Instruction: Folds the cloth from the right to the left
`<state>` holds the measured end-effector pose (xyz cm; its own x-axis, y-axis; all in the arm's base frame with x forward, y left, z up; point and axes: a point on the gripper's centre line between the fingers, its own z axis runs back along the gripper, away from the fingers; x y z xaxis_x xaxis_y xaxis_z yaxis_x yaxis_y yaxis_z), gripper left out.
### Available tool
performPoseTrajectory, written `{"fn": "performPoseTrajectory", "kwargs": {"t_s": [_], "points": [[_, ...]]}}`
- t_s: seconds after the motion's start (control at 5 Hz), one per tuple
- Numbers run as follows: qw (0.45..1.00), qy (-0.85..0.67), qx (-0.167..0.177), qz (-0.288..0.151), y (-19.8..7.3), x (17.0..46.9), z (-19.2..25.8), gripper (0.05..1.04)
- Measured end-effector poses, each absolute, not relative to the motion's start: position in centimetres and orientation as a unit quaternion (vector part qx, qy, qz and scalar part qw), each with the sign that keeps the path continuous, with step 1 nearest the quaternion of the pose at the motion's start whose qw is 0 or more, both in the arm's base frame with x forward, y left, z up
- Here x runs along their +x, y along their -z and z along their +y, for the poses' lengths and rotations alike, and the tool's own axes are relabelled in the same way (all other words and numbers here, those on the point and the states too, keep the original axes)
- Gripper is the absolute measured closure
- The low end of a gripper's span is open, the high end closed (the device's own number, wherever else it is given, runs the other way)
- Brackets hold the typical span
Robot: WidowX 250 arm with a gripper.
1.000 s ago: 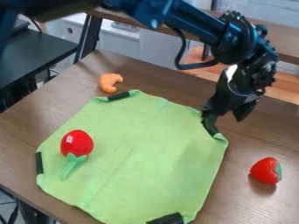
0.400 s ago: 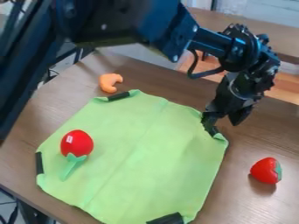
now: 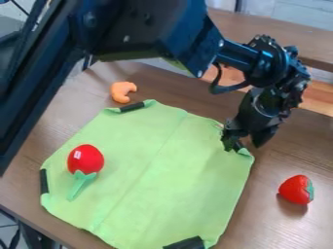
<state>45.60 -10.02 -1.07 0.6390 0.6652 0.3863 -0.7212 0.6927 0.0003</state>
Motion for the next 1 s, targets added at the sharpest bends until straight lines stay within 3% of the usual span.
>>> {"fn": "performPoseTrajectory", "kwargs": {"t_s": [0.4,0.6,0.8,1.0], "points": [[0.908,-0.369,0.082,-0.18,1.7,45.6,-10.0,0.725],[0.912,-0.363,0.077,-0.175,1.9,45.4,-10.2,0.929],[0.917,-0.357,0.069,-0.163,1.6,44.8,-10.1,1.015],[0.918,-0.357,0.039,-0.166,-0.8,44.3,-10.0,1.027]]}}
